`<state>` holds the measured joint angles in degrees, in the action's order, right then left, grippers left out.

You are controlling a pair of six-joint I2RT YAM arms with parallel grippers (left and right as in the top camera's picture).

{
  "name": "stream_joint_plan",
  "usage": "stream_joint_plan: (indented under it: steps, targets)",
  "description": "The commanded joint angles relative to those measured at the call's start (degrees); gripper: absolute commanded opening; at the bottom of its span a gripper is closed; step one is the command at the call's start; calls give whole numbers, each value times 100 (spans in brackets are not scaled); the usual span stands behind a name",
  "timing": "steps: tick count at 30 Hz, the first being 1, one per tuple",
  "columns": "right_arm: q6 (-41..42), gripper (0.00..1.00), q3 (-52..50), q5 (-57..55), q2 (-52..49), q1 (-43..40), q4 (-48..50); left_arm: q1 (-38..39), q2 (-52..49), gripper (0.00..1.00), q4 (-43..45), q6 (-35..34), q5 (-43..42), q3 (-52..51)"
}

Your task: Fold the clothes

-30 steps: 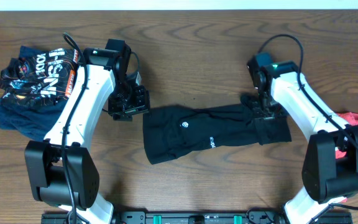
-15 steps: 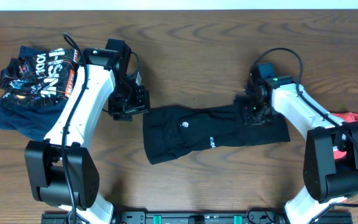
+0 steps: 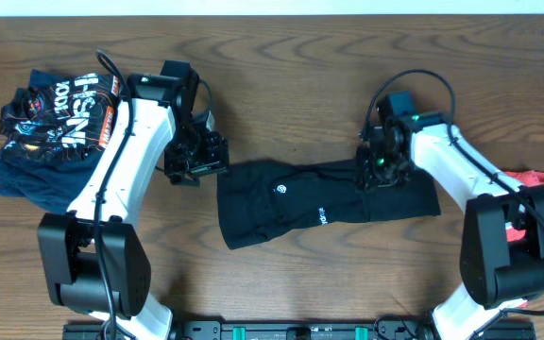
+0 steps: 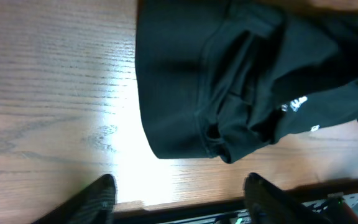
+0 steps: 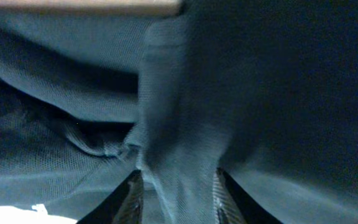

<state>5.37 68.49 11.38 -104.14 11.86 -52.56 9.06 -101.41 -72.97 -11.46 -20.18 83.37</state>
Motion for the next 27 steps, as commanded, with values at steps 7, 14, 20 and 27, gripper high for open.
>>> stream_joint_plan:
  steps: [7, 14, 20, 27]
  targets:
    - [-74, 54, 763, -560, 686, -319, -173, 304, -17, 81, 1276, 48, -785, -1434]
    - [-74, 55, 752, -560, 662, -323, -278, 691, -20, 95, 2557, -133, -960, -2350]
    - [-74, 55, 752, -557, 662, -321, -319, 831, -120, 96, 3167, -374, -817, -2605]
    - [-74, 54, 752, -560, 662, -323, -385, 903, -232, 54, 3818, -623, -704, -2857]
